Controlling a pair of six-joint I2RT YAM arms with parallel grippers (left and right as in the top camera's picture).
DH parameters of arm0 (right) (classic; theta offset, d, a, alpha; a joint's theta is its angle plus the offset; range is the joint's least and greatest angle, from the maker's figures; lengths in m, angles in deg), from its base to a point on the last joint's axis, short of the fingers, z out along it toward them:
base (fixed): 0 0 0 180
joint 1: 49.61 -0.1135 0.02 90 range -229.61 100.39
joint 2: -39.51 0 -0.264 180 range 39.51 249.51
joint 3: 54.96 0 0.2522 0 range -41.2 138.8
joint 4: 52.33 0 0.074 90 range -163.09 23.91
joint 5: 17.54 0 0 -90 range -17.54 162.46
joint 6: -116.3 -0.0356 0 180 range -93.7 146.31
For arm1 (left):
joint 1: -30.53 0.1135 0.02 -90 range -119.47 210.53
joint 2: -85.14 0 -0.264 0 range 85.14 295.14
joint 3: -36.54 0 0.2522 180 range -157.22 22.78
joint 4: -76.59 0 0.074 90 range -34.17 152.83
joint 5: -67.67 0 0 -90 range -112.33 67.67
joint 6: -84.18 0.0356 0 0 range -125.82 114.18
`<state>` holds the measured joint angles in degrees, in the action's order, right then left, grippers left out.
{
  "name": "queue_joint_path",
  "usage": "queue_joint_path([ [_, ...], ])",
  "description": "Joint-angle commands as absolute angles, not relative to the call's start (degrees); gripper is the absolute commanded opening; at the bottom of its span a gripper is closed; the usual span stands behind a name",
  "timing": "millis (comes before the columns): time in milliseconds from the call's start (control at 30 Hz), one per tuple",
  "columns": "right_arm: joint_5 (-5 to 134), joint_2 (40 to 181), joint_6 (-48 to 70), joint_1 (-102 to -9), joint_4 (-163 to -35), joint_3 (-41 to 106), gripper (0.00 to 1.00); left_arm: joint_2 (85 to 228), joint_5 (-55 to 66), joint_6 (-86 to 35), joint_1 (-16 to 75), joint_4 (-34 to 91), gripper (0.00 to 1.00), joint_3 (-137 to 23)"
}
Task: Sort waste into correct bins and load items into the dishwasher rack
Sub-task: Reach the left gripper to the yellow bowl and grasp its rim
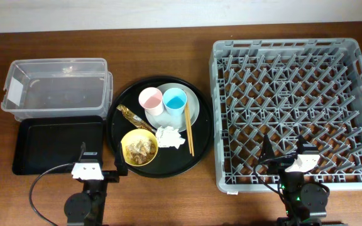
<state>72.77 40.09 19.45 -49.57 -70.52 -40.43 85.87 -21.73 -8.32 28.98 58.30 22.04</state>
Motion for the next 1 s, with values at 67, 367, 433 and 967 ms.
queue_joint_path([
  [67, 72.9, 39.7, 19.9, -49.2, -70.7, -40.9, 0.98, 85.5, -22.2, -7.0, 27.8, 58.0, 0.99, 22.2],
  [367, 72.9, 39.7, 19.9, -49.2, -70.7, -40.9, 0.98, 85.5, -22.2, -7.0, 27.8, 58.0, 0.99, 22.2],
  [433, 72.9, 39.7, 19.9, -49.2, -70.7, -40.9, 0.99, 85.5, -22.1, -7.0, 27.8, 58.0, 0.99, 22.2],
  [967, 72.9, 39.7, 19.9, -49.2, -70.7, -40.9, 0.98, 85.5, -20.4, -7.1, 27.8, 60.3, 0.99, 22.2],
])
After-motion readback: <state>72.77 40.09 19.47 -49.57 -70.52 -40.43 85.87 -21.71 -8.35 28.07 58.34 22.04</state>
